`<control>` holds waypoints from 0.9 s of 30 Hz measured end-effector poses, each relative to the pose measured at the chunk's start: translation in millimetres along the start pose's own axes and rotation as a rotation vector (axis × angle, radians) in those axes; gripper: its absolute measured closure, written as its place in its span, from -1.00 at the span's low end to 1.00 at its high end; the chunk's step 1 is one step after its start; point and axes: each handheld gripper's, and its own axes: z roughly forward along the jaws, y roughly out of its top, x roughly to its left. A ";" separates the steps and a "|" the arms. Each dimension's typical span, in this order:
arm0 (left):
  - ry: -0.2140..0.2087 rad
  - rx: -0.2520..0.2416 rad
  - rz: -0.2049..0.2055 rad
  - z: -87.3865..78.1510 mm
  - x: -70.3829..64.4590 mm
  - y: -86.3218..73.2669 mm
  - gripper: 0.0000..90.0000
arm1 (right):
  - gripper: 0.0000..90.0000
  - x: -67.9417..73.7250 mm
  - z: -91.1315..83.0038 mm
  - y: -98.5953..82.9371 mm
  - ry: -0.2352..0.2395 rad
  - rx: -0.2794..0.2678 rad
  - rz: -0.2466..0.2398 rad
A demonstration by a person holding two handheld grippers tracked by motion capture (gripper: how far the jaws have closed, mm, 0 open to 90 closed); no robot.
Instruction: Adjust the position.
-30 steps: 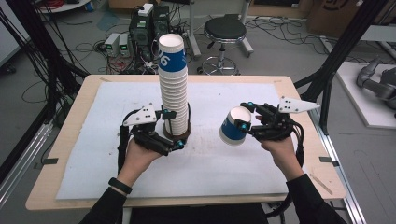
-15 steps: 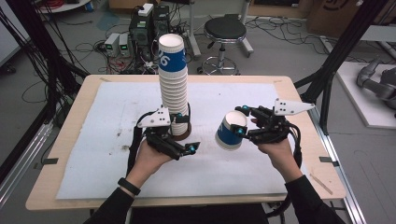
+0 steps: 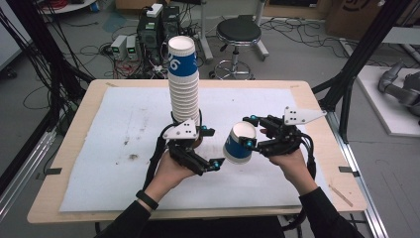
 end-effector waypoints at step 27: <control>-0.085 0.019 -0.050 28.1 -3.5 -7.7 -0.89 | -0.30 11.3 20.5 -2.3 0.069 0.025 -0.001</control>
